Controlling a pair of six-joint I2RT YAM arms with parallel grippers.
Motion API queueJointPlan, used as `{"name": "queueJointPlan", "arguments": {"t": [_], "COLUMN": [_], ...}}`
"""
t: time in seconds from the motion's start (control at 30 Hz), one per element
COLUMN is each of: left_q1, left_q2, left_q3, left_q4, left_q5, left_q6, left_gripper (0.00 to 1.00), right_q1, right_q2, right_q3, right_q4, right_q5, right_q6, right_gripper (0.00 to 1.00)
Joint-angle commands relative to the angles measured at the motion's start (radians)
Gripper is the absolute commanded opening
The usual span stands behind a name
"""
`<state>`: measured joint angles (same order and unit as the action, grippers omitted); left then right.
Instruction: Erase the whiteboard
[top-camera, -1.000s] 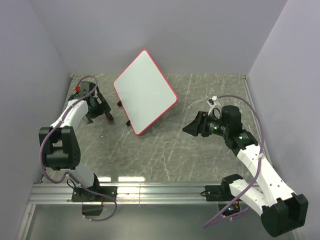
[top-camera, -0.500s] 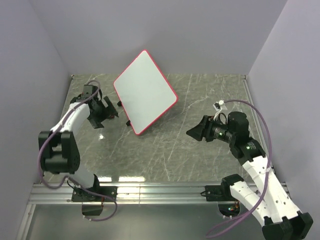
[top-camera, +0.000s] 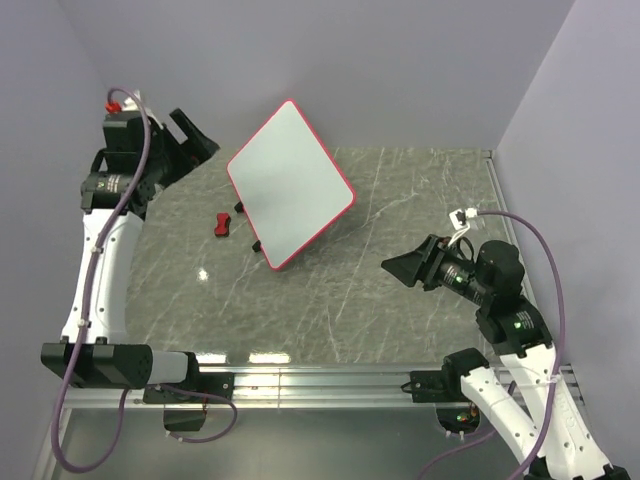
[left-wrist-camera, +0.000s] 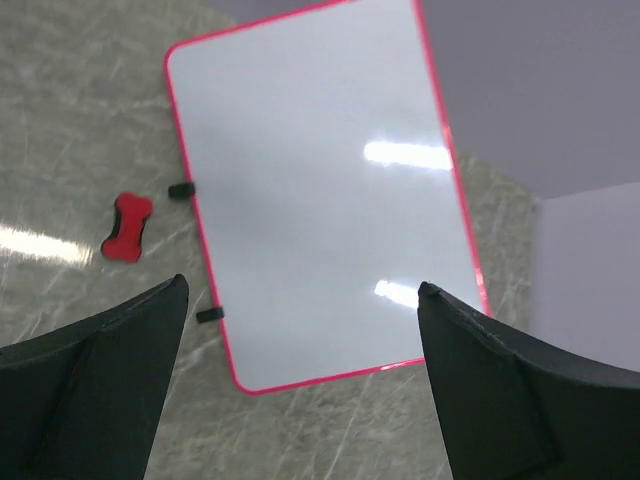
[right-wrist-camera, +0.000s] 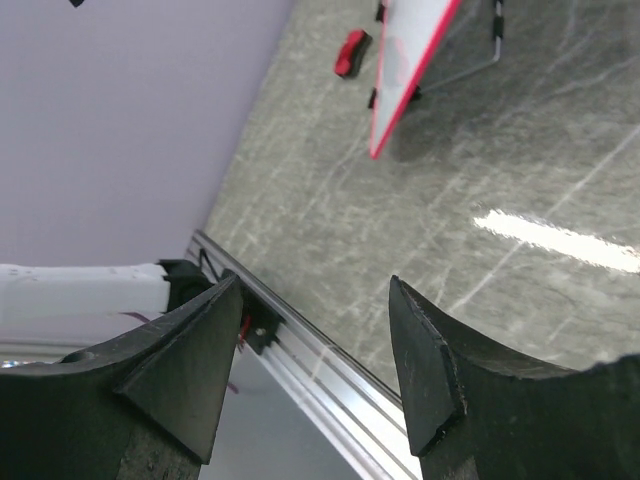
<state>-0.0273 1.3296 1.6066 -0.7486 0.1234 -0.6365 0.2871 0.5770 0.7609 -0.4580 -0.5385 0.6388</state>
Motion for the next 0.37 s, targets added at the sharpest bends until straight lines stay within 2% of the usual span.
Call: {"name": "queueJointPlan", "arguments": {"t": [0.0,0.2,0.33], "left_q1": [0.000,-0.002,-0.043], "left_q2": [-0.007,-0.017,-0.046], "left_q3": [0.099,0.122,0.095], "left_q4": [-0.043,-0.005,0.021], "left_q5": [0.005,0.042,-0.051], "left_q6": [0.000,0.038,0.090], "left_gripper": [0.99,0.99,1.00], "right_q1": [0.000,0.000,-0.002], "right_q2": [-0.012,-0.009,-0.014], "right_q3": [0.064,0.080,0.072], "right_q4": [0.053,0.025,0.031], "right_q5": [0.000,0.006,0.009], "right_q6": [0.053,0.038,0.048], "right_gripper": [0.68,0.68,0.68]}}
